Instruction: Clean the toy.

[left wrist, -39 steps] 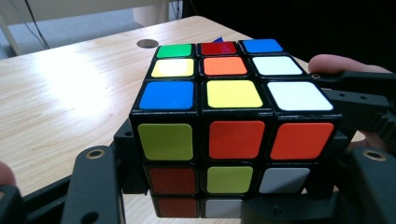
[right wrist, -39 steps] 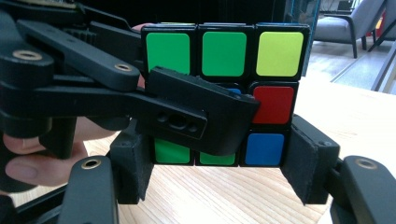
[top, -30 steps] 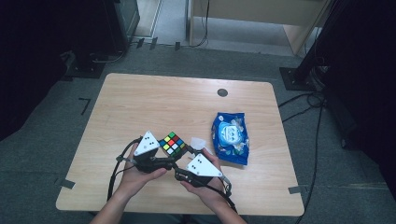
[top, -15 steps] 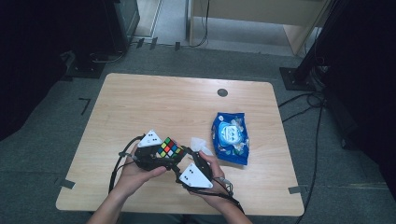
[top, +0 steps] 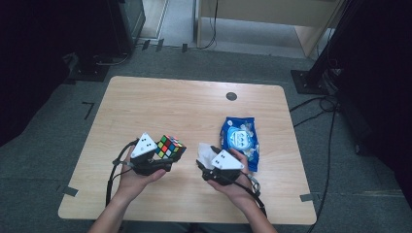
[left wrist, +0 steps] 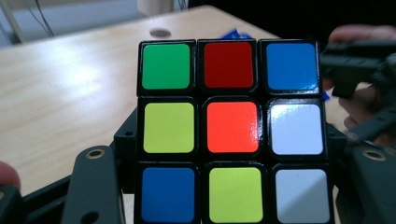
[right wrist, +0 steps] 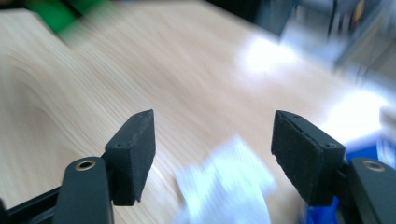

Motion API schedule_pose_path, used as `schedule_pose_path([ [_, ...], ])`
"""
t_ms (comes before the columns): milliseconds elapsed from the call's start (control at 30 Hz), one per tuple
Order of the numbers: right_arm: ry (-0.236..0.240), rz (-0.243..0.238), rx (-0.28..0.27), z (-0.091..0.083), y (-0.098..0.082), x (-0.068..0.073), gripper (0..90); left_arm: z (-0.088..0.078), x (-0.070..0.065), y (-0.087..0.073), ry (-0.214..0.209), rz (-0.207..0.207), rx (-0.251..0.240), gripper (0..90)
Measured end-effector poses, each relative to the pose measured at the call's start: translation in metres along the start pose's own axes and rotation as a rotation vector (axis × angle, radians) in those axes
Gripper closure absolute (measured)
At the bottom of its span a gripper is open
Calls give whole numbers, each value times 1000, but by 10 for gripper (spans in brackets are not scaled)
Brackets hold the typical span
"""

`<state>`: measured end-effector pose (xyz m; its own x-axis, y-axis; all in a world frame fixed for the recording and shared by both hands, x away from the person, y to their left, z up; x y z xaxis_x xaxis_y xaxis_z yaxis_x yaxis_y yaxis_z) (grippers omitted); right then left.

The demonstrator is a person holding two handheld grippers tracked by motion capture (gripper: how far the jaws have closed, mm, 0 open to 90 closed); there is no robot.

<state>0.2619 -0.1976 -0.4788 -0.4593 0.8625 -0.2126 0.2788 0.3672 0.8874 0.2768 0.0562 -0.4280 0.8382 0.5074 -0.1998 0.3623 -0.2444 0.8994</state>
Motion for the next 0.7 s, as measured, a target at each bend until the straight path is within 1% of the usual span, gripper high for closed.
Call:
schedule_pose_path([
  [33,5,29,51,3,-3,-6,319,-1,0,0,6,11,-7,340],
  [67,8,49,104,6,-5,-10,330,-2,0,0,3,18,-13,340],
  [100,12,56,147,9,-8,-14,357,-2,0,0,-1,20,-18,340],
  [167,8,58,194,12,-13,-18,424,-3,-1,0,3,28,-20,340],
  [200,13,56,219,13,-16,-19,435,-3,0,0,3,27,-20,340],
  [267,31,85,242,15,-19,-21,457,-2,0,-1,1,26,-17,340],
  [300,43,91,258,15,-21,-20,477,-1,1,-2,6,30,-15,340],
  [333,56,78,278,17,-23,-19,486,-1,1,-2,7,28,-14,340],
  [400,51,61,304,20,-26,-14,500,0,1,-3,5,33,-14,340],
  [467,51,58,329,24,-31,-12,531,1,0,-4,8,47,-13,340],
  [567,39,64,345,28,-35,-10,626,3,-3,-5,9,67,-13,340],
  [600,40,58,336,28,-36,-10,654,3,-3,-5,9,71,-14,340],
  [667,38,66,326,28,-37,-11,753,5,-4,-6,2,75,-14,340],
  [700,37,60,326,28,-37,-12,795,5,-5,-7,4,83,-14,340],
])
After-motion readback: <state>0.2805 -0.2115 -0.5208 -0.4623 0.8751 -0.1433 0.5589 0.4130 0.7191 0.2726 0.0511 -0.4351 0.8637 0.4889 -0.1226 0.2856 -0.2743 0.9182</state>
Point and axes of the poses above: each handheld gripper's, and its own axes: z roughly forward along the jaws, y roughly out of its top, x roughly to its left, the point moved 1 cm from there along z, roughly forward along the jaws, and after that the axes turned 13 degrees about -y, right-handed, at the moved point
